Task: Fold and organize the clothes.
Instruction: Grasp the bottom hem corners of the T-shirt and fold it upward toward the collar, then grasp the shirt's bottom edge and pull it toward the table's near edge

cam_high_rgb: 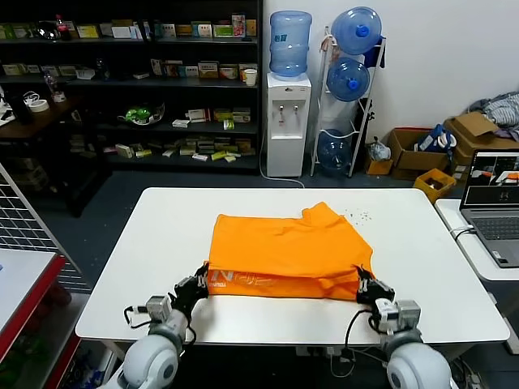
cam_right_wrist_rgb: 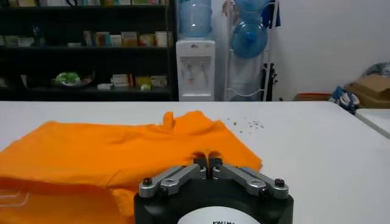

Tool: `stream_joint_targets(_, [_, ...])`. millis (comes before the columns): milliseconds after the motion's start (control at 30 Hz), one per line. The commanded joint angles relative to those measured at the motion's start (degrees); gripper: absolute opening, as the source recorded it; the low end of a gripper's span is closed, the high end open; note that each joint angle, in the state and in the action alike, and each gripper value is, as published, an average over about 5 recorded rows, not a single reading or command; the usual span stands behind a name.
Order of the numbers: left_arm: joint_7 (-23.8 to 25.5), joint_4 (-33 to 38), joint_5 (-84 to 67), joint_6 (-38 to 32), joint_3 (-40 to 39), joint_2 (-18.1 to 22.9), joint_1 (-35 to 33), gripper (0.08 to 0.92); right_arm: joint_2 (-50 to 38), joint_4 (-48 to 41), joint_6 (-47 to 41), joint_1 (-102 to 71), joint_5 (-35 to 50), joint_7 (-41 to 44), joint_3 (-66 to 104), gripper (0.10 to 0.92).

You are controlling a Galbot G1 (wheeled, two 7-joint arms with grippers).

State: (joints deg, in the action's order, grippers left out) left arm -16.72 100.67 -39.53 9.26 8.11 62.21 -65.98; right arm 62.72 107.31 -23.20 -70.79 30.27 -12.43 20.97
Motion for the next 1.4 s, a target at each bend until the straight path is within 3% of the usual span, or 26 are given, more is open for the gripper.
stream_joint_targets(33, [-0.23,-9.15,-1.72,2.12,-1.56,0.56,9.5,0.165,-2.87,-6.76,-4.8,12.36,4.3,0.68,-5.14,0.232])
stream_joint_targets(400, [-0.09,6.8,0.08,1.99,3.19,-2.01,-8.79,0.475,-2.89,2.5,-0.27,-5.9,-5.42,5.27,2.08,0.552])
stream_joint_targets(533, [1.4,6.34,3.09,0.21,3.67,-0.38,-12.94,0.605,-3.02,2.32,1.37,-10.89,-6.9,6.41,6.07,0.682])
stream_joint_targets(700, [3.51,3.44,3.63,-0.57,3.84,1.75,-13.06,0.764,-3.22,-1.11,1.03,-11.38,-4.22,8.03,9.32,0.805])
stream_joint_targets(833, [3.84,0.99,3.48,-0.37,3.67,2.84,-10.92,0.817,-3.43,-3.98,-0.08,-10.32,-1.54,8.73,10.15,0.821])
stream_joint_targets(1100, [4.16,-3.21,3.95,-0.24,3.56,3.79,-8.07,0.823,-2.55,-7.89,-0.68,-8.53,-0.14,10.13,9.15,0.821])
stream_joint_targets(1267, [3.8,-4.14,4.08,-0.4,3.46,3.7,-7.23,0.8,-2.02,-8.87,-0.86,-7.16,0.53,10.16,8.35,0.731])
stream_joint_targets(1400, [3.66,-4.2,4.43,-0.65,3.2,3.83,-6.98,0.697,-2.14,-9.01,-0.02,-6.91,0.74,10.68,8.12,0.619])
